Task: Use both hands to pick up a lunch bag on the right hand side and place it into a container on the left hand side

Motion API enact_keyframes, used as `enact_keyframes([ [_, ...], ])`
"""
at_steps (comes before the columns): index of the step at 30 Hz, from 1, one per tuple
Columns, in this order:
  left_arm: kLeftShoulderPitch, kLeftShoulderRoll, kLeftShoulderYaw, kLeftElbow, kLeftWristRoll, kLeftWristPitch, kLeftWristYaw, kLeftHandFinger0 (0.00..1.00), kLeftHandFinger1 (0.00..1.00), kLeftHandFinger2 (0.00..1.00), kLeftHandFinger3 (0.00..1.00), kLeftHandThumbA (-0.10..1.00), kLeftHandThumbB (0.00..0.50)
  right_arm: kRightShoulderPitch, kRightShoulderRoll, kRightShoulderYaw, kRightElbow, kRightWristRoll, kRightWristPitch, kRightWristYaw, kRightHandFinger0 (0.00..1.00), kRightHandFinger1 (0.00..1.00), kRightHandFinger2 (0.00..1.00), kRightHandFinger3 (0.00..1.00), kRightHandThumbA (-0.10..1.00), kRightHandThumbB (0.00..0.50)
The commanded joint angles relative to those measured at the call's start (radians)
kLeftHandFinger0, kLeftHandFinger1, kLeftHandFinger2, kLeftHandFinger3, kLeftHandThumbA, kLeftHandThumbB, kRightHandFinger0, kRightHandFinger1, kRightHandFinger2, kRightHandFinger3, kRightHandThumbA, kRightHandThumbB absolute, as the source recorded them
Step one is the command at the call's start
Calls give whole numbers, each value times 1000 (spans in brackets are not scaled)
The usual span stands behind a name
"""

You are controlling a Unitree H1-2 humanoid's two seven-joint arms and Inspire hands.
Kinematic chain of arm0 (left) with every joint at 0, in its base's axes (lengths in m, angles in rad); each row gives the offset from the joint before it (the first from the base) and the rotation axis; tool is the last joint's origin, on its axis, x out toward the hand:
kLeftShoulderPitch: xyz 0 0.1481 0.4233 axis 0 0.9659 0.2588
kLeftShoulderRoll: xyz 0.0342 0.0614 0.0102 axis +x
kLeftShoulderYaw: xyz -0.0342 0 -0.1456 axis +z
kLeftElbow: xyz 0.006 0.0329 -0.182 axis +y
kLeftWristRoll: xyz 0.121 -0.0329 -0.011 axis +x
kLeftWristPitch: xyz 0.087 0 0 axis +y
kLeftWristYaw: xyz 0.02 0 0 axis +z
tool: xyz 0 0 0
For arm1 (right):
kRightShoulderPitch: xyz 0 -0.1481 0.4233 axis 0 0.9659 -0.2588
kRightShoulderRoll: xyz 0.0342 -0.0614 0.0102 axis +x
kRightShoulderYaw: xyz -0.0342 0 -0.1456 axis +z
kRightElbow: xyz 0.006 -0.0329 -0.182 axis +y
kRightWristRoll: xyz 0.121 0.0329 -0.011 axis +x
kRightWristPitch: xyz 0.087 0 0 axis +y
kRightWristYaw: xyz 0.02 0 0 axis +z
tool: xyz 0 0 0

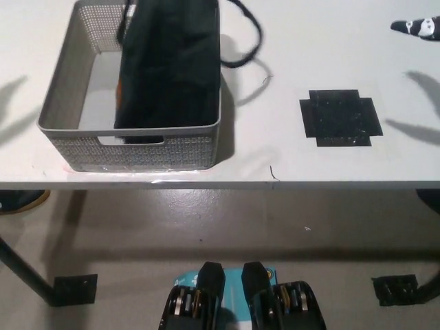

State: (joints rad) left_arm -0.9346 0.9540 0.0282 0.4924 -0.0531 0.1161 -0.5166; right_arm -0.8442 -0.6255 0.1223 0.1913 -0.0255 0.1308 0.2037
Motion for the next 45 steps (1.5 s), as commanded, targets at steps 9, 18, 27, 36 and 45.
enact_keyframes([
  [9,621,-431,266,-1011,-315,-49,226,1000,1000,1000,1000,1000,358,511,394,-126,-766,206,-123,-177,1000,1000,1000,1000,1000,186],
  [18,886,-669,106,-1054,-246,-115,159,1000,1000,1000,1000,1000,346,837,589,-32,-719,200,-312,-118,1000,1000,1000,1000,1000,221],
  [27,1069,-781,50,-1075,-257,-153,84,1000,1000,1000,1000,1000,294,1018,676,60,-591,206,-415,-11,1000,1000,1000,1000,1000,218],
  [36,1021,-823,-14,-733,-105,-282,77,1000,1000,1000,1000,1000,239,1005,767,64,-230,221,-476,-3,1000,1000,1000,1000,1000,216],
  [45,945,-813,-78,-407,-28,-351,74,1000,1000,1000,1000,1000,279,862,763,29,62,188,-512,8,1000,1000,1000,1000,1000,274],
])
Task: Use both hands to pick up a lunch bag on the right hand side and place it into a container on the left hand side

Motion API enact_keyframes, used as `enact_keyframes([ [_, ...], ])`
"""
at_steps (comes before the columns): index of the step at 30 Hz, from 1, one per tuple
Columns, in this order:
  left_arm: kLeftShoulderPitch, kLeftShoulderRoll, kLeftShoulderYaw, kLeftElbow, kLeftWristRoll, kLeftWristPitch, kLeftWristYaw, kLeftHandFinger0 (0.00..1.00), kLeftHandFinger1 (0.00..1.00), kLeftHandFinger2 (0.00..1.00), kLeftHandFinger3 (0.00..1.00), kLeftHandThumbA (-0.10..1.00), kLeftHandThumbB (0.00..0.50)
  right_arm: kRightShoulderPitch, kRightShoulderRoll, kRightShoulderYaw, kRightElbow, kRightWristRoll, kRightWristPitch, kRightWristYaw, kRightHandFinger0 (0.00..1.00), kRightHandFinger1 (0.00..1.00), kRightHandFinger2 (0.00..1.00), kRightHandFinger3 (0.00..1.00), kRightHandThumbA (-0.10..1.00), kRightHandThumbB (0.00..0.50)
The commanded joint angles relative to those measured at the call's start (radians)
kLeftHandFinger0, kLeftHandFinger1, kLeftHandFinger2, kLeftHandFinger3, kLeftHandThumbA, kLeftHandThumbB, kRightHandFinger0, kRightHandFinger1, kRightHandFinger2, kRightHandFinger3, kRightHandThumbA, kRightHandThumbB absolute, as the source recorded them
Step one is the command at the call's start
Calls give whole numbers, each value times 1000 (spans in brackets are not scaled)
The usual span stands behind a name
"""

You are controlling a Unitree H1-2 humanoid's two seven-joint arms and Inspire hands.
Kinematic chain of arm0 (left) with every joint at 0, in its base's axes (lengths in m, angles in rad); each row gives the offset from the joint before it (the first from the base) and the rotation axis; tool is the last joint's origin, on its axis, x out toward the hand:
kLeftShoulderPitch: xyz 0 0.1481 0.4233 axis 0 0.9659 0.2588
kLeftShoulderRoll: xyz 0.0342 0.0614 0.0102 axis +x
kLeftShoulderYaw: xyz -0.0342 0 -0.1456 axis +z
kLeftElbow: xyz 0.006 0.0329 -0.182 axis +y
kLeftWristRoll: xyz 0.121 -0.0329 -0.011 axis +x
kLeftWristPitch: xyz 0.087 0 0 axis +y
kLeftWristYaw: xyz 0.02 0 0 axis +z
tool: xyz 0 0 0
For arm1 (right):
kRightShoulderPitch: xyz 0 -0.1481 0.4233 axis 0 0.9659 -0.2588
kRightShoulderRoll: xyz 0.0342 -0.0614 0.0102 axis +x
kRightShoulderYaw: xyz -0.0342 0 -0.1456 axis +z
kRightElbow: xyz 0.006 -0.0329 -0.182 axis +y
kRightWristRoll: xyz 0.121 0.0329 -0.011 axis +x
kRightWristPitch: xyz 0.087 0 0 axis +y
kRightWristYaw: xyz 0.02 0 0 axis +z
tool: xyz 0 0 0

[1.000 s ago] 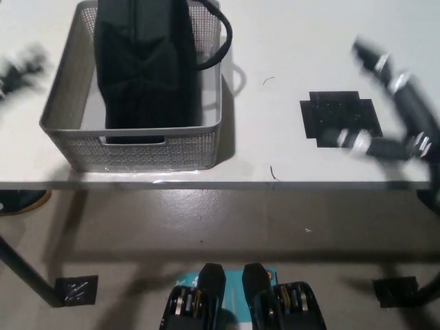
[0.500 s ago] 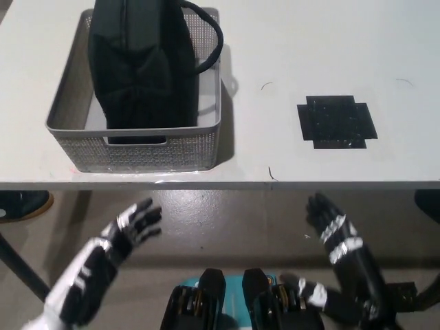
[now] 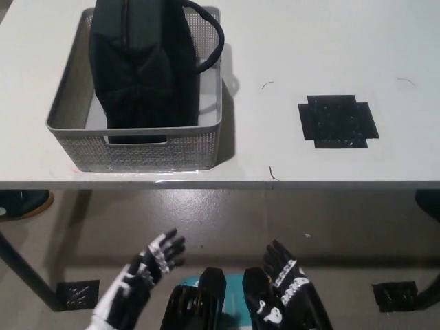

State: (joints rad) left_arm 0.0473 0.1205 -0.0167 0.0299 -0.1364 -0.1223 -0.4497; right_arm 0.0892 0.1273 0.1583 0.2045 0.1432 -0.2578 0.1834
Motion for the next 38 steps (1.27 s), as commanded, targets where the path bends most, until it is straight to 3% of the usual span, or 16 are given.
enact_keyframes([
  [1,-40,26,-41,64,59,-117,4,1000,1000,1000,1000,1000,278,-76,8,-1,54,21,-120,39,1000,1000,1000,1000,1000,281],
  [4,-48,46,-64,90,65,-147,-10,1000,1000,1000,1000,1000,248,-90,3,19,91,10,-137,61,1000,1000,1000,1000,1000,279],
  [6,-53,54,-74,98,69,-147,-10,1000,1000,1000,1000,1000,281,-98,-4,27,109,23,-137,86,1000,1000,1000,1000,1000,260],
  [10,-61,67,-93,111,85,-176,-6,1000,1000,1000,1000,1000,275,-109,-13,35,131,31,-144,109,1000,1000,1000,1000,1000,255],
  [16,-72,72,-106,118,58,-156,-14,1000,1000,1000,1000,1000,287,-114,-32,46,134,23,-146,127,1000,1000,1000,1000,1000,254],
  [23,-94,69,-115,92,40,-113,-20,1000,1000,1000,1000,1000,238,-127,-28,40,139,37,-130,133,1000,1000,1000,1000,1000,276],
  [33,-101,73,-119,84,39,-95,-15,1000,1000,1000,1000,1000,246,-135,-28,37,137,28,-124,130,1000,1000,1000,1000,1000,285],
  [38,-103,73,-118,86,34,-99,-15,1000,1000,1000,1000,1000,221,-138,-26,35,133,25,-118,125,1000,1000,1000,1000,1000,275],
])
